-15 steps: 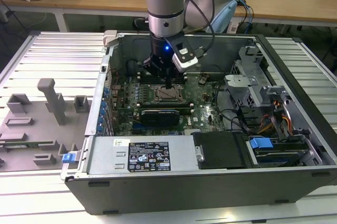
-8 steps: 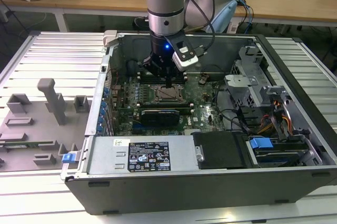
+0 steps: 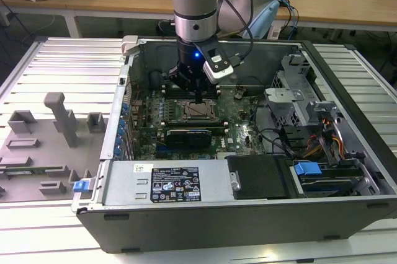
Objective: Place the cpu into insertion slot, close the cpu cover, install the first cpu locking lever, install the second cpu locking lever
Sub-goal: 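Install the second cpu locking lever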
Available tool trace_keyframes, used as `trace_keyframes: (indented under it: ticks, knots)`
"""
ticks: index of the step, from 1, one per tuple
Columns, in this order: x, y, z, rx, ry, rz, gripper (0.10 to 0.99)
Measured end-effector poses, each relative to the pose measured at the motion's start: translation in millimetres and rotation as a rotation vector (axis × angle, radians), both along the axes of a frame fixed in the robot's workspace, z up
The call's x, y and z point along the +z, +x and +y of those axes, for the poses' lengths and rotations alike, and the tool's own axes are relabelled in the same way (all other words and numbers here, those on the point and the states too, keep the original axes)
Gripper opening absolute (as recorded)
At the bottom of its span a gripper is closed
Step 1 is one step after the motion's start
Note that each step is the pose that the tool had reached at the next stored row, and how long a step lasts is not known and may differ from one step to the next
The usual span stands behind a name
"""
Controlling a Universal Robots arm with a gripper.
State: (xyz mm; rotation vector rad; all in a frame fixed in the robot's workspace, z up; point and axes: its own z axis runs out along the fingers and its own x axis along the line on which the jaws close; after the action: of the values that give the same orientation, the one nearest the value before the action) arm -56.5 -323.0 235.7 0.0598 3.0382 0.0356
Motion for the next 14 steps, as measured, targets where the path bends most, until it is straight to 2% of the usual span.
trace_keyframes:
  ticks: [8,10,14]
  knots:
    - [0.0,0.0,-7.9,0.000,0.000,0.0001,0.106]
    - [0.0,0.0,-13.2,0.000,0.000,0.0000,0.106]
    - [0.8,0.1,-15.2,0.000,0.000,0.0000,0.106]
